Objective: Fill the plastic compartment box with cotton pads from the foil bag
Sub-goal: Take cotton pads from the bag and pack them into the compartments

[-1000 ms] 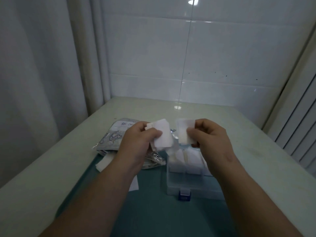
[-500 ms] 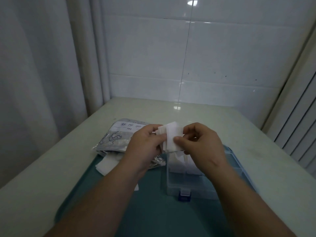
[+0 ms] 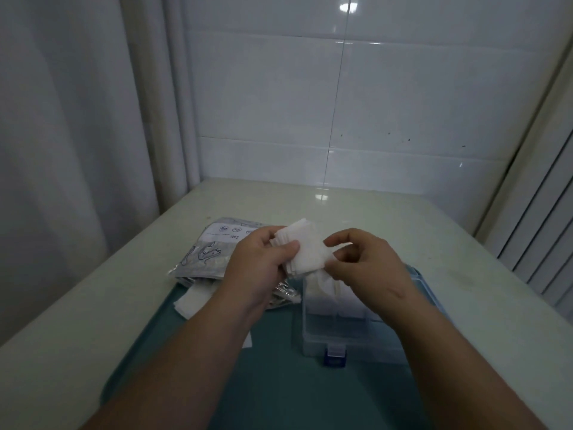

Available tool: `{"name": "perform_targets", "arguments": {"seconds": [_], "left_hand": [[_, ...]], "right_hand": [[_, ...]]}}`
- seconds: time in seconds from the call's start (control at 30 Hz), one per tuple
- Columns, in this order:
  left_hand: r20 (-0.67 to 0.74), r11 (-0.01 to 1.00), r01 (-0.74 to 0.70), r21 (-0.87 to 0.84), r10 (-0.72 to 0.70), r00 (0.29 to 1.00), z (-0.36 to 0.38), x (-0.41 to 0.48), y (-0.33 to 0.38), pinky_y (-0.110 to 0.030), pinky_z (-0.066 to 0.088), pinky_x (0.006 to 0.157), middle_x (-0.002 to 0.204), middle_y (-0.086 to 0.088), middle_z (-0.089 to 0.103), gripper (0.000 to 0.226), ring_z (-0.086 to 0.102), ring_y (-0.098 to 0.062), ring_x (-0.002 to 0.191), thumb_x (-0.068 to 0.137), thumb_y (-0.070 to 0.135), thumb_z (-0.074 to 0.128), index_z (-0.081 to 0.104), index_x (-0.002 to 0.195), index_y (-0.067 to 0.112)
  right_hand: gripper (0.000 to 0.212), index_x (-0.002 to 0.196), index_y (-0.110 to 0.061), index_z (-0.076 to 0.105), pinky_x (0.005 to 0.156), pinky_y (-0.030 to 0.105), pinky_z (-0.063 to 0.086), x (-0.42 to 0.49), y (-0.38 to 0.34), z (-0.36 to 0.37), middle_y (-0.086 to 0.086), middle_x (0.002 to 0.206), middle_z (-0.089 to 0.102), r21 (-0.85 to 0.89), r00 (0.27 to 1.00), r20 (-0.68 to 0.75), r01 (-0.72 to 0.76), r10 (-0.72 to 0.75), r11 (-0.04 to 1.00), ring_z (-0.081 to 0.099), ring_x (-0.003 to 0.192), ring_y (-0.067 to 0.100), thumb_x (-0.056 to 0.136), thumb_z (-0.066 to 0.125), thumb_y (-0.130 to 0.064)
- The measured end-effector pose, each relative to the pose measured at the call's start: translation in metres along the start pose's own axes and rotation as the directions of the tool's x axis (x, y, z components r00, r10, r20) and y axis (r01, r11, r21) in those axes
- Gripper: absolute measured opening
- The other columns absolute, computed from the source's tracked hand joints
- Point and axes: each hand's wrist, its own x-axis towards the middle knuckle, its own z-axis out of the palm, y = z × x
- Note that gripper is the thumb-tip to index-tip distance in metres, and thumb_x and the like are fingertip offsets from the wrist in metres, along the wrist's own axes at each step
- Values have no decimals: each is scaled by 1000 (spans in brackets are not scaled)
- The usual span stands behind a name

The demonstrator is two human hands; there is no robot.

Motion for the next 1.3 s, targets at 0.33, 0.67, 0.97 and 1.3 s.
{"name": "perform_targets", "arguments": {"seconds": [0.33,0.67,0.97,1.3], "left_hand": [[-112,991,-72,113,85,990,-3,3,-1,-51,56,87,95,-11,72,19,69,-30,91,83,-1,70,68,94,14],[-101,976,-72,203,94,990,-1,-1,-2,-55,57,82,91,-10,75,19,72,-31,87,81,4,72,70,96,15],[-29,962,-104,253,115,993,1,-8,2,-33,57,64,83,-3,76,18,72,-19,74,82,7,73,68,97,16],[12,976,-70,206,69,998,4,-9,1,-38,60,70,90,-9,75,20,73,-25,81,88,-1,62,68,102,12]], "right_hand": [[12,87,-20,69,65,26,57,-1,-4,-12,2,78,70,371,976,-208,15,68,928,65,68,15,91,63,-10],[10,89,-17,71,59,21,57,-2,-6,2,-2,70,69,333,992,-122,31,10,942,61,56,6,91,63,-12],[8,84,-27,70,55,14,49,-2,-2,8,-9,75,69,192,993,-118,38,-16,981,61,62,-1,87,68,-19],[10,79,-15,64,58,26,52,1,0,10,6,71,65,133,983,-181,-2,26,991,57,60,12,81,73,-19]]}}
